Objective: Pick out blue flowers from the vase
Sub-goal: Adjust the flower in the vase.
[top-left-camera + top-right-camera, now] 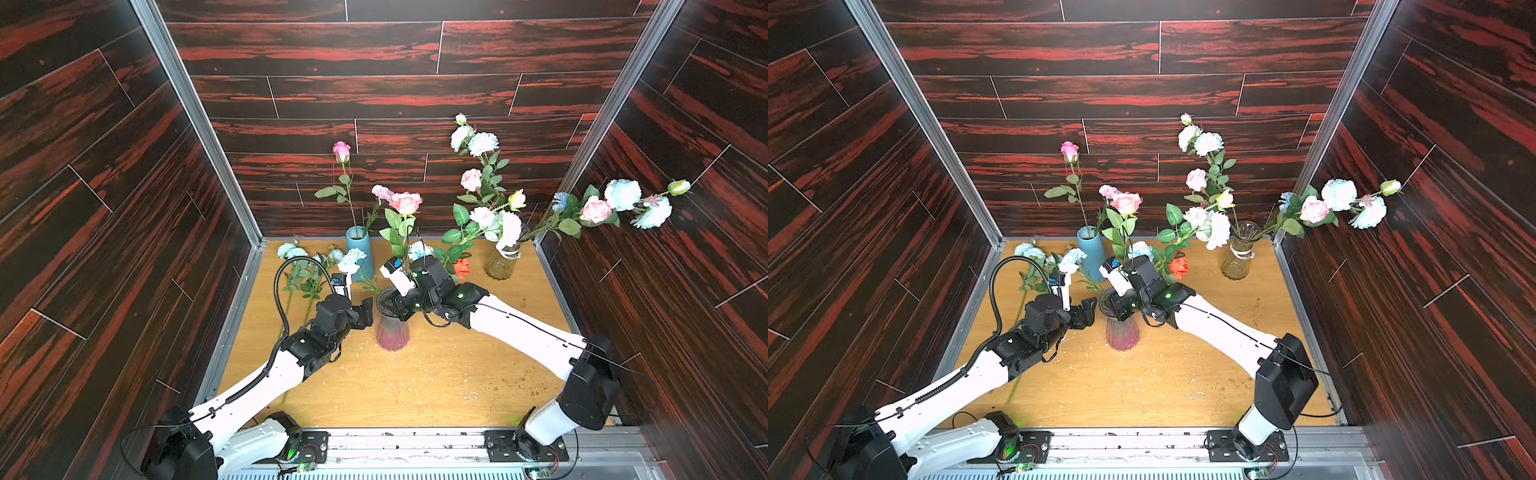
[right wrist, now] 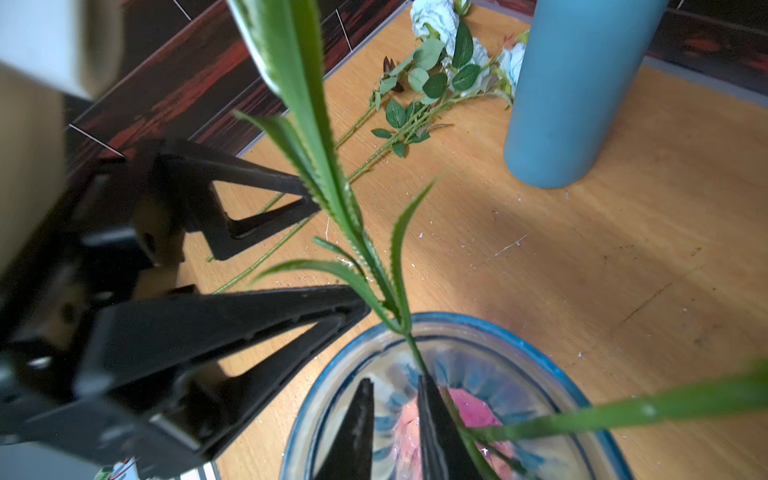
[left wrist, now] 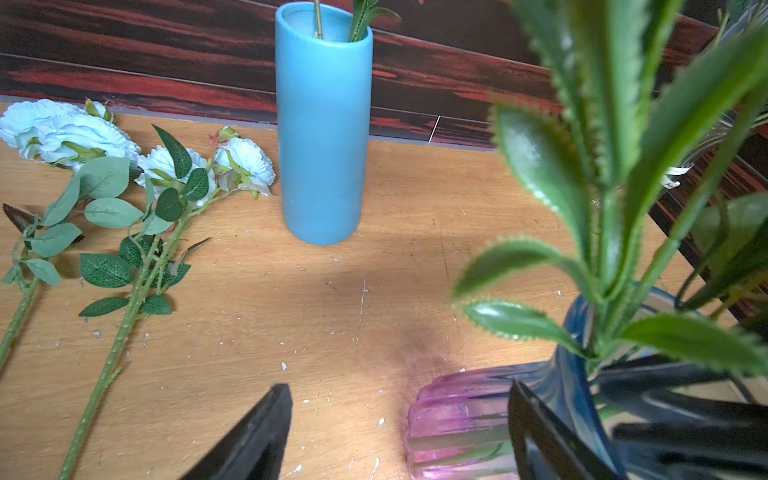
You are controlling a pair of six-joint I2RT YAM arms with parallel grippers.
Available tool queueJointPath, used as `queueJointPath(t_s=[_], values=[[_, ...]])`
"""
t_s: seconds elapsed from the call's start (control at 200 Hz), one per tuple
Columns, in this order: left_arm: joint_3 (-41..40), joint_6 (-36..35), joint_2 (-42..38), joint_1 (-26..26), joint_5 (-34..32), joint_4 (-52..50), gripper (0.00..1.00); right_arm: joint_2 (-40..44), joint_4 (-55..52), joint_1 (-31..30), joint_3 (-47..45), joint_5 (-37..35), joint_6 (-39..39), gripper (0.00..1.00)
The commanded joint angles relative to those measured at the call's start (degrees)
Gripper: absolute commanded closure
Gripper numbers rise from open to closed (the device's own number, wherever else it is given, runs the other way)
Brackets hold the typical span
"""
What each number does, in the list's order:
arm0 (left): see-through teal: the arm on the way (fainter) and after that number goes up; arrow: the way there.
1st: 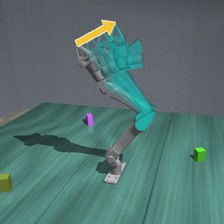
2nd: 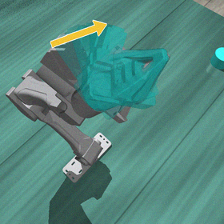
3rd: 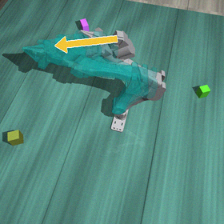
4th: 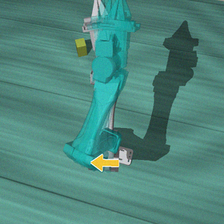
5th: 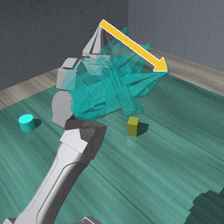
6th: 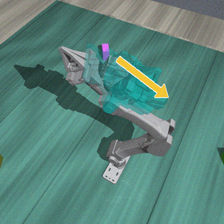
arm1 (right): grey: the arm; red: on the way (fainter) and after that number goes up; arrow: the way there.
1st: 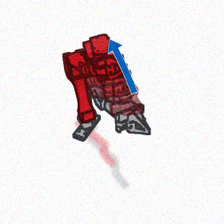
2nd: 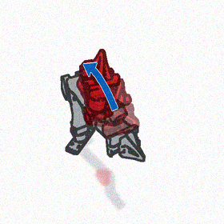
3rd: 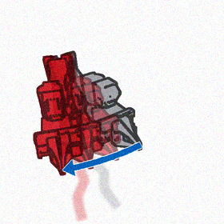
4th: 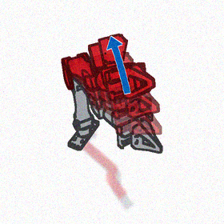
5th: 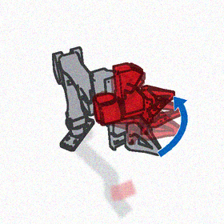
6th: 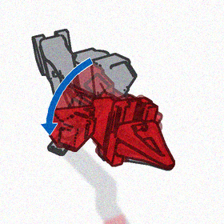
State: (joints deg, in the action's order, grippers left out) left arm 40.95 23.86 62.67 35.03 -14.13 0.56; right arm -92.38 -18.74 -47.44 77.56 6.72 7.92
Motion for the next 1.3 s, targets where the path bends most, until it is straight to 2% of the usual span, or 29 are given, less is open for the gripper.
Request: queueJointPath(t_s=[0.0, 0.2, 0.456, 0.902, 1.027, 1.147, 1.293], values=[[2.11, -0.18, 0.67, -0.29, 0.81, -0.66, 0.17, -1.12, 0.37, 0.24, -0.83, 1.08, 0.25, 0.78], [2.91, -0.39, 2.06, -0.24, 2.47, -0.48, 0.17, -1.64, 1.19, 0.24, -1.43, 1.93, 0.59, 0.81], [2.57, -0.54, 1.50, -0.29, 3.27, -0.29, 0.17, -1.08, 2.26, 0.24, -2.24, 2.78, 1.01, 1.00], [-2.95, -1.98, -6.46, -0.31, 4.67, 3.51, 0.17, 3.64, 2.92, 0.33, -0.13, 2.76, 1.48, 1.00], [-4.48, -1.39, -7.90, -0.30, 1.45, 4.72, 0.16, 4.96, 2.36, 0.33, 0.22, 1.86, 1.50, 1.00], [-2.56, 0.36, -7.50, -0.41, -3.89, -1.14, 0.16, 5.72, 1.08, 0.33, -0.44, -2.89, 0.96, 1.00], [-0.85, 2.15, -6.17, -0.98, -6.35, -5.24, 0.15, 4.64, 0.81, 0.03, -1.36, -6.64, 0.52, 0.83]])
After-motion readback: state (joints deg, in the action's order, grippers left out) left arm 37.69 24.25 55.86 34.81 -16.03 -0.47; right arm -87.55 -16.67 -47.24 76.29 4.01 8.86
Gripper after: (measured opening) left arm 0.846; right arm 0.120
